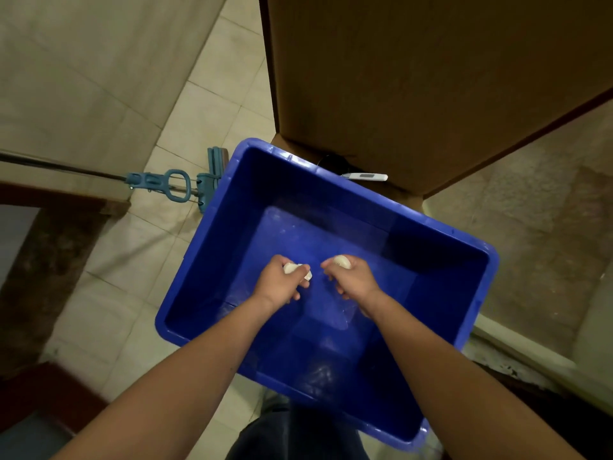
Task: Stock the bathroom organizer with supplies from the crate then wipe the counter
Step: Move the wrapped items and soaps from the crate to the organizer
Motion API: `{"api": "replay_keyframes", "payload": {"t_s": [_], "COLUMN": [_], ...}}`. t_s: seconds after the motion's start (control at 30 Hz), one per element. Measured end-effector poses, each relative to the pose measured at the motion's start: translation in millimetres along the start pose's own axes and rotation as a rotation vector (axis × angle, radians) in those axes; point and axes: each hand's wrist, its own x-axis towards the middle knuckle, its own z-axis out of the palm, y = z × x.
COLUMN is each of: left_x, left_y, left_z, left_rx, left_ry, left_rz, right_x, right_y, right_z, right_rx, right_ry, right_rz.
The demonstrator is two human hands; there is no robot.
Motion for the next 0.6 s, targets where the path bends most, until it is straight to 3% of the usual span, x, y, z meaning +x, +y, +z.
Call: {"api": "replay_keyframes", "payload": {"t_s": [0.37, 0.6], "left_x": [-67.3, -121.6], "left_y": [27.8, 39.9], "left_z": [-12.6, -30.4], "left_rx": [-0.090, 0.047], "left_ry": [-0.138, -0.276], "left_rz": [0.044, 0.192], "right_x": [-85.7, -165.2], "right_y": [-13.4, -5.5], "right_z": [-9.1, -0.6], "right_rx": [0.114, 0.168], "right_ry": [-0.016, 0.027], "right_rz": [0.034, -0.049]}}
